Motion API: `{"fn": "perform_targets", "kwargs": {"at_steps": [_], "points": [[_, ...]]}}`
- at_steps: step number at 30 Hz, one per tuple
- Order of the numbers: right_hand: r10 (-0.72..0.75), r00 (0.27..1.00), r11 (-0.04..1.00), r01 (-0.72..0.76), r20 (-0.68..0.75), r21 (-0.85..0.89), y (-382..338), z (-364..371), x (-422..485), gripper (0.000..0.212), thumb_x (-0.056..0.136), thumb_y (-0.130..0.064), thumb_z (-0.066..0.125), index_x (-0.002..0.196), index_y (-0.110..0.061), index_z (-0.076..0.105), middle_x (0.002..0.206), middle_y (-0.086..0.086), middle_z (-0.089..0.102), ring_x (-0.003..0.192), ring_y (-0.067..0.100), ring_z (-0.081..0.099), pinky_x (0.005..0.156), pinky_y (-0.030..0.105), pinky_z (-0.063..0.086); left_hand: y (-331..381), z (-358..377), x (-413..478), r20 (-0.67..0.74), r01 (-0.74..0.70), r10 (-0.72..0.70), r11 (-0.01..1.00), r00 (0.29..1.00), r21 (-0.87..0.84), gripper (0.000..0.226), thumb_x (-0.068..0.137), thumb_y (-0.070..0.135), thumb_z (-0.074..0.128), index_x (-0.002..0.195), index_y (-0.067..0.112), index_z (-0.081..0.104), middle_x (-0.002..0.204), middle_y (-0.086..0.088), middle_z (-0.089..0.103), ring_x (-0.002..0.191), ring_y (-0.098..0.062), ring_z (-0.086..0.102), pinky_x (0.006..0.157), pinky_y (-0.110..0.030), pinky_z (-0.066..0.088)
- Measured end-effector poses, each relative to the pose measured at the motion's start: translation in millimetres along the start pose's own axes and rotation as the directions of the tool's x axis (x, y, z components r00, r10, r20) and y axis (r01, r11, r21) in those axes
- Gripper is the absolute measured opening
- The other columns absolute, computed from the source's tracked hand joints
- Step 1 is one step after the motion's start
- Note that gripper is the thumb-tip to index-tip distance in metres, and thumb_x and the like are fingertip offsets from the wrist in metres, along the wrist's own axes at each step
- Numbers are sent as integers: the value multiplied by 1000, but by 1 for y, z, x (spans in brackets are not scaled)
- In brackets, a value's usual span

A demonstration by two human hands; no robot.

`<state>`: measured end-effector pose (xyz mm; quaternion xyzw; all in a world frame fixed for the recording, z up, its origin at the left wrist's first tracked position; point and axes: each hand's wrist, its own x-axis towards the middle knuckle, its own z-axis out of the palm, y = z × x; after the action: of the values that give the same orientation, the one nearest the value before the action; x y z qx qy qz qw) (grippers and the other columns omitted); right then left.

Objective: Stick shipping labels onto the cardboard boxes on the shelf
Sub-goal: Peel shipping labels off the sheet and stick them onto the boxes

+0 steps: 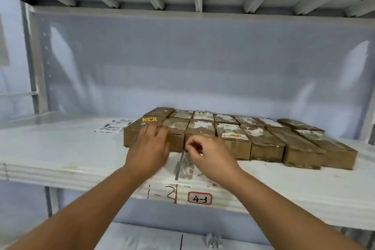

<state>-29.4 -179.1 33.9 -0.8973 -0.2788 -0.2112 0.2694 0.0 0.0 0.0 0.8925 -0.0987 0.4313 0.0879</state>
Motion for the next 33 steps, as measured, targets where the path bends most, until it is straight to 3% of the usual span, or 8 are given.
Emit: {"fn": "perform_targets", "kwargs": {"at_steps": [3,7,10,16,20,26,29,33], "points": [[-31,999,990,32,8,-138,-10,18,26,20,95,-23,46,105,-22,63,105,-7,58,94,10,53,77,28,48,-25,0,12,-121,51,-56,998,991,-43,35,78,7,50,112,4,61,111,-18,58,101,-40,53,83,-43,47],[-169,985,932,154,-18,-327,-16,50,61,33,93,-19,42,123,-20,57,124,-1,54,117,18,42,94,34,43,-76,-6,30,-107,438,-478,858,872,-270,47,79,-13,39,118,7,56,123,-13,49,114,-31,46,86,-36,40],[-223,970,907,170,-97,-385,-22,74,81,38,85,-17,55,122,-19,61,123,1,58,120,24,46,93,42,47,-130,4,33,88,547,-542,835,835,-48,44,83,-10,40,121,7,55,129,-15,44,118,-31,45,92,-38,41],[-332,934,857,242,-128,-454,-20,101,98,46,71,-29,68,117,-25,63,121,-2,63,122,23,50,87,40,51,-182,27,40,382,442,-476,879,792,178,52,97,19,40,146,10,27,156,-4,18,142,-20,20,112,-32,23],[-288,955,904,249,-64,-347,-15,99,98,52,84,-17,51,136,-27,48,139,-8,50,138,15,22,109,41,32,-188,38,51,503,378,-415,908,758,180,59,94,19,36,150,19,16,157,0,16,143,-19,17,114,-35,21],[-212,977,941,195,-35,-278,-13,97,99,48,90,-21,45,138,-29,46,139,-14,49,137,11,20,112,31,23,-193,40,52,487,344,-409,912,771,222,24,95,25,38,106,13,56,117,-12,46,115,-32,44,95,-38,39],[-208,977,945,188,-47,-267,-13,96,97,47,89,-20,47,136,-27,49,136,-13,52,132,11,27,108,30,29,-189,35,50,447,350,-416,909,792,226,34,93,45,46,88,17,65,105,-8,48,109,-30,45,91,-40,43],[-191,982,940,184,2,-288,-15,95,96,49,91,-21,44,140,-29,43,139,-14,48,127,11,33,106,27,28,-181,31,49,482,437,-461,883,745,170,60,78,65,55,104,11,50,104,-3,52,101,-25,52,78,-33,41]]}}
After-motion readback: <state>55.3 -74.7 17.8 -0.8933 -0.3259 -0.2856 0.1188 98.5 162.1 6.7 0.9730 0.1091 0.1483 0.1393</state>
